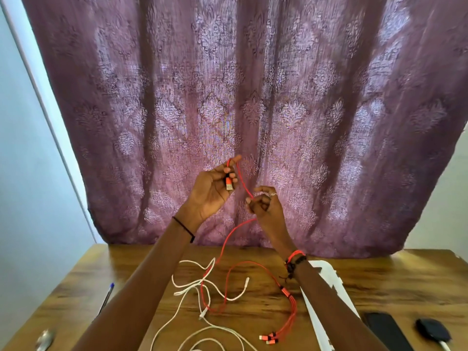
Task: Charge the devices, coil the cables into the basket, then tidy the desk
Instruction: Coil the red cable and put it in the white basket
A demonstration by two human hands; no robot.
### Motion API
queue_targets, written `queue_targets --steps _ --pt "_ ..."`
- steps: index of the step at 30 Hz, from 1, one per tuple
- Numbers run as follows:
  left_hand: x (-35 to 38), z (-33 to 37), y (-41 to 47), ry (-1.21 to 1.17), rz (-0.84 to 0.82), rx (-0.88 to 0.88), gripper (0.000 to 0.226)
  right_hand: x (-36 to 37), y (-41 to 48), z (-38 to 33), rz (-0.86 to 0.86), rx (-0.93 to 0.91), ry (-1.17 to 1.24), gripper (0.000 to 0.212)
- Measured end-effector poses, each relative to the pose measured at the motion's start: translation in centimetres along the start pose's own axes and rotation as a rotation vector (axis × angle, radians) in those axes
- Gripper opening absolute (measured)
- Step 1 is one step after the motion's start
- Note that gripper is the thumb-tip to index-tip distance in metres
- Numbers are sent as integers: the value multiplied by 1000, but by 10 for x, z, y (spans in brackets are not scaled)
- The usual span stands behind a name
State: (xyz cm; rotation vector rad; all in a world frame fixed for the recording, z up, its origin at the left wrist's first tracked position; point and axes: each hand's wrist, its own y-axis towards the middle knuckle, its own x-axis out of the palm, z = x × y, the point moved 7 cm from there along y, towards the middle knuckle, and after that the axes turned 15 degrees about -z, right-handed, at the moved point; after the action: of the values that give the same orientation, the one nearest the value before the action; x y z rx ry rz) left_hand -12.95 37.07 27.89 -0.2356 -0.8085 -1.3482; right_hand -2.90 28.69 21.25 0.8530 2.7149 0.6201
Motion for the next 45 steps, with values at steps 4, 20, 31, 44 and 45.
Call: queue_targets --steps 4,20,31,44,45 --pt "-7 19 7 -102 0 105 47 -11 -17 12 65 20 -11 25" --pt "9 11 22 1106 -162 164 39 9 -20 -61 16 -270 -887 36" --pt "-17 -4 13 1218 -158 -47 23 21 -5 -86 -193 -264 -668 26" --pt "-15 -22 0 542 -249 -190 20 1 11 -95 -91 -237 -472 6" --pt "-15 -23 -1 522 -251 -203 19 1 12 -94 -99 -235 -462 5"
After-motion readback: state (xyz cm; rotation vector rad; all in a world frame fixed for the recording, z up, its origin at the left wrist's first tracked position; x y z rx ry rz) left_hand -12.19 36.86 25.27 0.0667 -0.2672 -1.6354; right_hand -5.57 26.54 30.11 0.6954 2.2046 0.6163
